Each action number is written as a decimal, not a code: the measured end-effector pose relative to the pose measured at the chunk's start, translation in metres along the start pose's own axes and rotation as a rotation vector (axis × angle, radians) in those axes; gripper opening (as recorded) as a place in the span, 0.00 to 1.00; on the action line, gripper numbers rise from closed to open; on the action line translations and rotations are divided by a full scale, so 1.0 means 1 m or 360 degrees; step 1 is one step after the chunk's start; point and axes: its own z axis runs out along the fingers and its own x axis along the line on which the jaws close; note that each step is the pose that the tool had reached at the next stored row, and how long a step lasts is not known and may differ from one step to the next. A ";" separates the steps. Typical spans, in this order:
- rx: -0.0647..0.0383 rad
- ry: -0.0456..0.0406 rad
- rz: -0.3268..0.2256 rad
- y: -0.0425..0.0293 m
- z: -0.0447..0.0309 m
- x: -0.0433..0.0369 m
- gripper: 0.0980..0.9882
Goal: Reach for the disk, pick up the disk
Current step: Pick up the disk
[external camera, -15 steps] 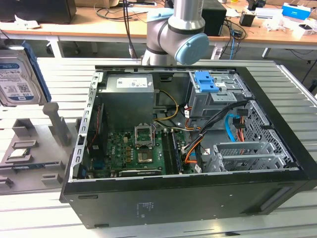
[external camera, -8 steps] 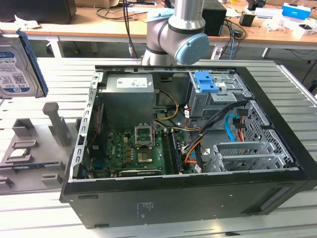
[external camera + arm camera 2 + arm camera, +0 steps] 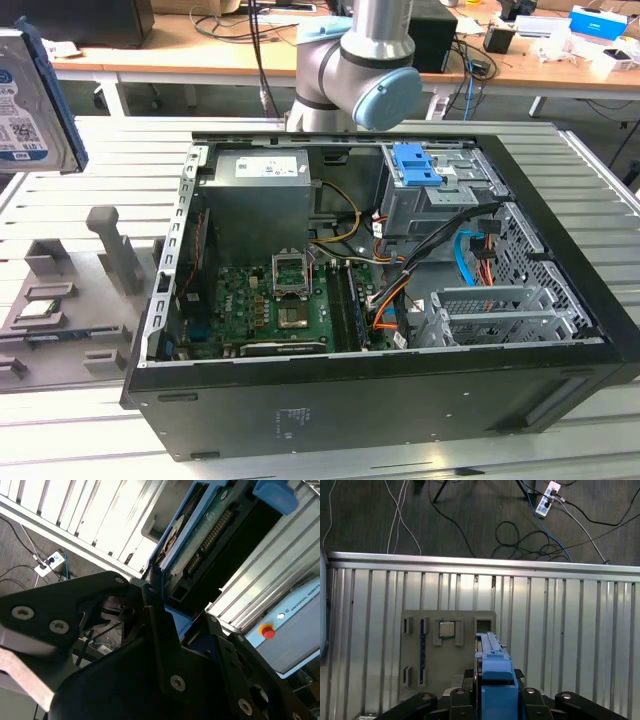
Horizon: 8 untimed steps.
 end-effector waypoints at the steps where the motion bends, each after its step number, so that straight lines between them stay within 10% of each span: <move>1: -0.0001 0.0000 0.0000 0.0001 -0.0148 0.0002 0.30; 2: -0.0003 0.0000 0.0000 -0.0001 -0.0326 0.0003 0.30; 8: -0.0004 0.0000 0.0000 0.0000 -0.0419 0.0003 0.30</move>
